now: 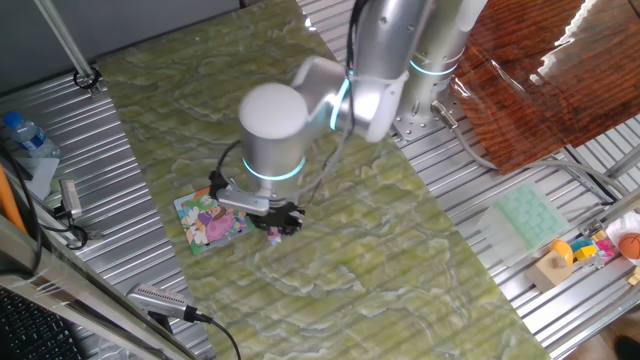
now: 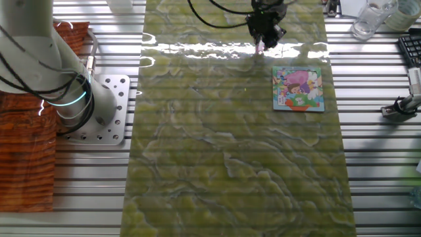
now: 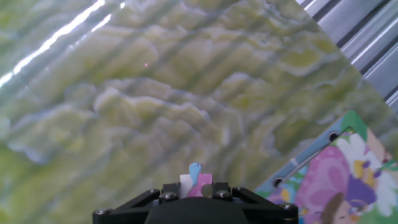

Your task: Assemble one piece of a puzzle

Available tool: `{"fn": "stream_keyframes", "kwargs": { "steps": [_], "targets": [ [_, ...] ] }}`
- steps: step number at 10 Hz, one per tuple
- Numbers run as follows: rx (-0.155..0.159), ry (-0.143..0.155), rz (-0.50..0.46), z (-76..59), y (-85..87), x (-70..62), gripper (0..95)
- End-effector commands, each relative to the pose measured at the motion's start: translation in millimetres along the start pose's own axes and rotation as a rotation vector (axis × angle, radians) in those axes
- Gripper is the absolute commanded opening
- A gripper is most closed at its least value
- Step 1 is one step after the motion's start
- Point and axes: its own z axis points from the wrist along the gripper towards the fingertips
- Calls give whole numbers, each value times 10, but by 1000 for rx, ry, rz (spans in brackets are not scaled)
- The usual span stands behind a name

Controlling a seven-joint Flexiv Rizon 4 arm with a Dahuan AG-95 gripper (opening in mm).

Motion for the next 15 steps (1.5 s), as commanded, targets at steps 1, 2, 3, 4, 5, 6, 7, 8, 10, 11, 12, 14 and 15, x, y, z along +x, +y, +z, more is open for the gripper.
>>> {"fn": "stream_keyframes", "kwargs": {
  "steps": [1,2,3,4,5,6,7,8,10,11,12,14,15],
  "targets": [
    [-4,0,-98,-6,-193,78,0],
    [-6,-4,-119,-6,-229,115,0],
    [-8,-6,-145,-17,-281,175,0],
    [-8,-5,-161,-26,-301,188,0],
    [-5,8,-222,-38,-324,201,0],
    [-5,13,-276,-44,-326,214,0],
    [-4,13,-303,-53,-330,235,0],
    [-6,11,-315,-64,-336,266,0],
    [-7,11,-342,-68,-366,328,0],
    [-7,12,-362,-65,-388,329,0],
    [-2,18,-370,-83,-406,328,0],
    [2,24,-378,-110,-431,310,0],
    [-2,20,-377,-115,-438,296,0]
  ]
}}
